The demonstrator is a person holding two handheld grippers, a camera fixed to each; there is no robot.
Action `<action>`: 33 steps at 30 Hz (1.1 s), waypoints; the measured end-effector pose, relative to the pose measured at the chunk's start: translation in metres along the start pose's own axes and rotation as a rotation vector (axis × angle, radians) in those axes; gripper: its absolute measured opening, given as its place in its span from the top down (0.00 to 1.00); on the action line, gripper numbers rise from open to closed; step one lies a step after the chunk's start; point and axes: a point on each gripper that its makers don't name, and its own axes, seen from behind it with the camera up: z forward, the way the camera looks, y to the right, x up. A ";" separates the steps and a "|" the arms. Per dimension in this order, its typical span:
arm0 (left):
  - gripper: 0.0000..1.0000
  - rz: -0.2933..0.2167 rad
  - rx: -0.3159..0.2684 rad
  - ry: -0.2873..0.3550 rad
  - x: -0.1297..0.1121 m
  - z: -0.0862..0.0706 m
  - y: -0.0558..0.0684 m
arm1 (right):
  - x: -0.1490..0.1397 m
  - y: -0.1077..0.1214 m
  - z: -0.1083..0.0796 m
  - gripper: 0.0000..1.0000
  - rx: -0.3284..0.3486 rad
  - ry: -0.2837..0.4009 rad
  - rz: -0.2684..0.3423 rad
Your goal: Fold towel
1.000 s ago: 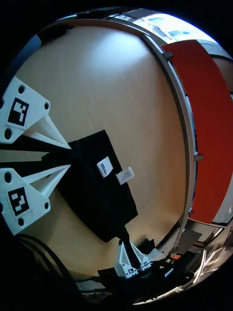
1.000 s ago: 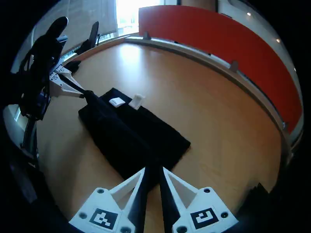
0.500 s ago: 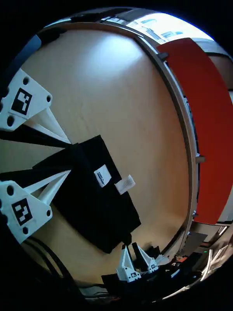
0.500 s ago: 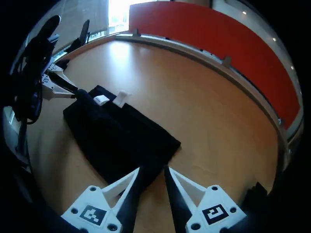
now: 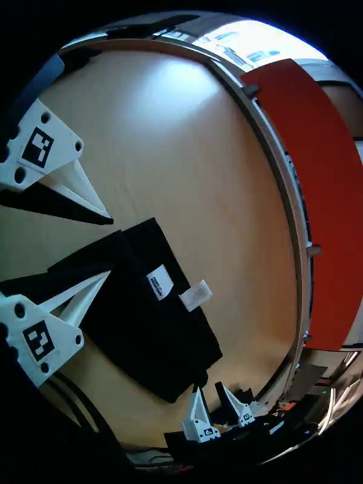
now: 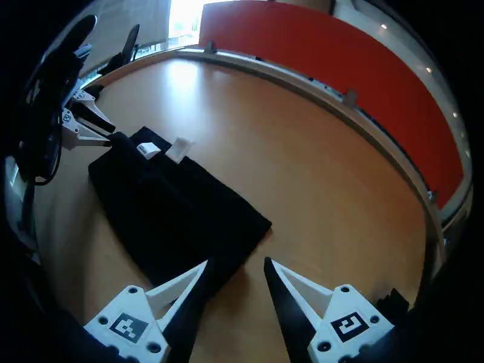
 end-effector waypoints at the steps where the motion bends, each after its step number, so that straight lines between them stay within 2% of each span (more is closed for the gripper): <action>1: 0.56 0.002 0.002 0.001 0.001 0.000 -0.001 | 0.000 0.001 0.001 0.37 -0.004 0.001 0.000; 7: 0.50 0.012 0.017 0.004 0.005 0.002 -0.007 | 0.004 0.009 0.004 0.36 -0.024 0.005 0.003; 11: 0.24 0.014 0.027 0.003 0.008 0.003 -0.011 | 0.010 0.014 0.005 0.31 -0.042 0.015 0.012; 12: 0.24 0.014 0.030 0.003 0.009 0.003 -0.012 | 0.011 0.015 0.005 0.28 -0.047 0.018 0.014; 15: 0.24 0.011 0.035 0.008 0.011 0.003 -0.015 | 0.014 0.019 0.005 0.12 -0.055 0.027 0.018; 17: 0.24 0.009 0.035 0.010 0.012 0.003 -0.015 | 0.015 0.021 0.005 0.06 -0.061 0.032 0.017; 33: 0.24 -0.005 0.067 0.039 0.027 0.000 -0.026 | 0.029 0.033 0.003 0.06 -0.093 0.065 0.008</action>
